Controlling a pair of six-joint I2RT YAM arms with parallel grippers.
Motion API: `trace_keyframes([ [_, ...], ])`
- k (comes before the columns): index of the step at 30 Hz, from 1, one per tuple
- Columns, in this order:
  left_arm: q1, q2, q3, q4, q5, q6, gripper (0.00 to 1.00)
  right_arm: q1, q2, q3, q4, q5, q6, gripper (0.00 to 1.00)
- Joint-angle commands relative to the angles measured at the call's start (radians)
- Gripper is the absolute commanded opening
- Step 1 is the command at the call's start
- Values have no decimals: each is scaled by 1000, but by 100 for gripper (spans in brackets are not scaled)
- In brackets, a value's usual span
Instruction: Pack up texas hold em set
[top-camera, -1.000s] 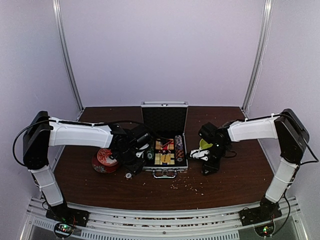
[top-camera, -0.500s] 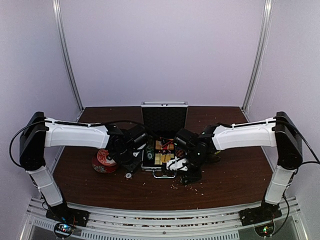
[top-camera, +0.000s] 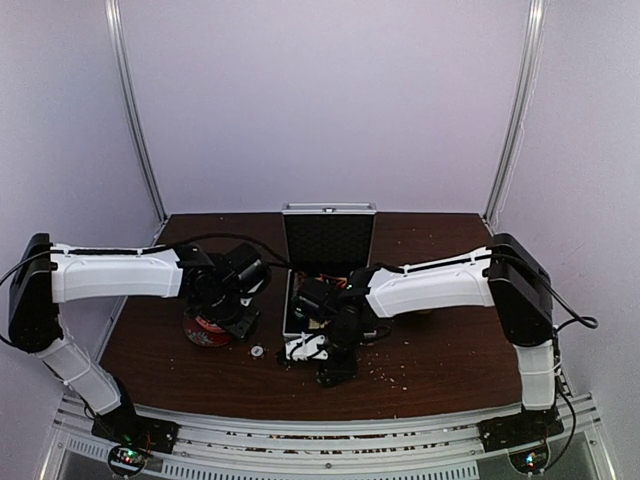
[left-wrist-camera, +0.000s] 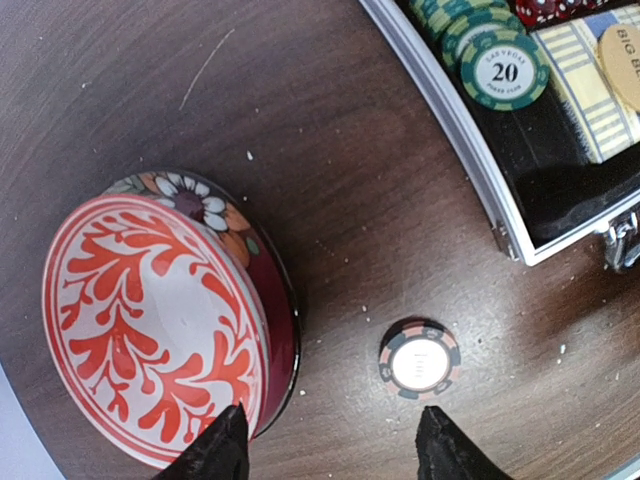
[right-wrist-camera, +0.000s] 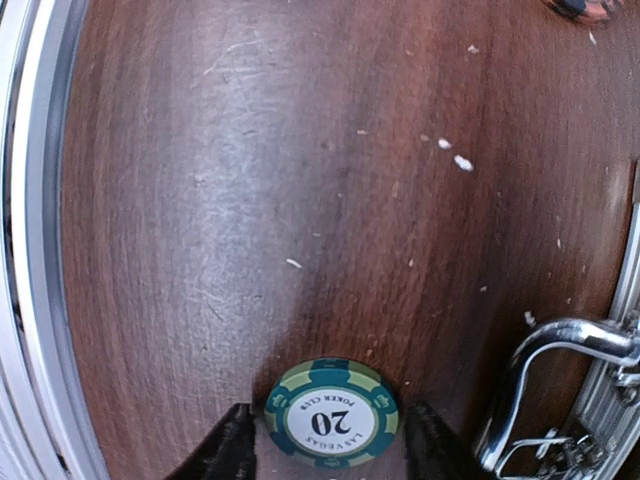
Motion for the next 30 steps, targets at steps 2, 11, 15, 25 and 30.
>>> trace_keyframes([
  [2, 6, -18, -2, 2, -6, -3, 58, 8, -31, -9, 16, 12, 11, 62],
  [11, -81, 47, 142, -2, 48, 154, 56, -138, -311, -156, -26, -101, 7, 65],
  [15, -177, 150, 225, -1, 56, 241, 55, -279, -456, -335, 63, -156, 40, 65],
  [25, -295, 362, 347, 66, 214, 378, 62, -623, -782, -634, 366, -282, 163, 64],
  [30, -295, 417, 377, 65, 256, 393, 63, -680, -790, -645, 381, -269, 152, 65],
])
